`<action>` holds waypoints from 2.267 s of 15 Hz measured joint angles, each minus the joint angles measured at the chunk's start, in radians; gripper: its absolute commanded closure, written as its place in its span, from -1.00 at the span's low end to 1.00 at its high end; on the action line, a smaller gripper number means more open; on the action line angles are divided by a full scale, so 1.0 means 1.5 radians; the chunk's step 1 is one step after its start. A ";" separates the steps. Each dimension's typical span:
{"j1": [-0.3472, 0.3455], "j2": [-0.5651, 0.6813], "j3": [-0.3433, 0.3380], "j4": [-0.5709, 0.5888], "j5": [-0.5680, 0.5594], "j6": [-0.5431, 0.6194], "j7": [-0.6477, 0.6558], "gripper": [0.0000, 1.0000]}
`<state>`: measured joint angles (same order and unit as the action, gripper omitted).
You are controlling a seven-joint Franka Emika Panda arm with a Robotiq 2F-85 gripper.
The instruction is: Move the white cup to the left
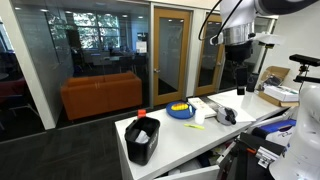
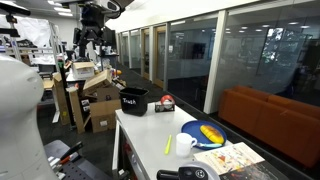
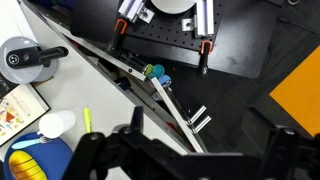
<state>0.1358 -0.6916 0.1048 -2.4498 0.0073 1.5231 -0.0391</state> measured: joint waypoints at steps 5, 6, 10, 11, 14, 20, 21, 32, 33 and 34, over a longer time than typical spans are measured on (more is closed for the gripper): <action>0.000 0.000 0.000 0.000 0.000 0.000 0.000 -1.00; 0.000 0.000 0.000 0.000 0.000 0.000 0.000 -1.00; 0.000 0.000 0.000 0.000 0.000 0.000 0.000 -1.00; 0.000 0.000 0.000 0.000 0.000 0.000 0.000 -1.00; 0.000 0.001 0.000 0.000 -0.001 0.004 0.000 -1.00; -0.020 0.076 -0.015 0.007 -0.008 0.088 0.009 -1.00; -0.027 0.096 -0.018 0.009 -0.008 0.103 0.013 -1.00; -0.110 0.256 -0.091 0.024 -0.009 0.196 0.059 -1.00; -0.117 0.265 -0.099 0.024 -0.009 0.206 0.059 -1.00; -0.123 0.273 -0.107 0.024 -0.009 0.218 0.059 -1.00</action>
<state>-0.0491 -0.2819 -0.0557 -2.4141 -0.0057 1.8495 0.0493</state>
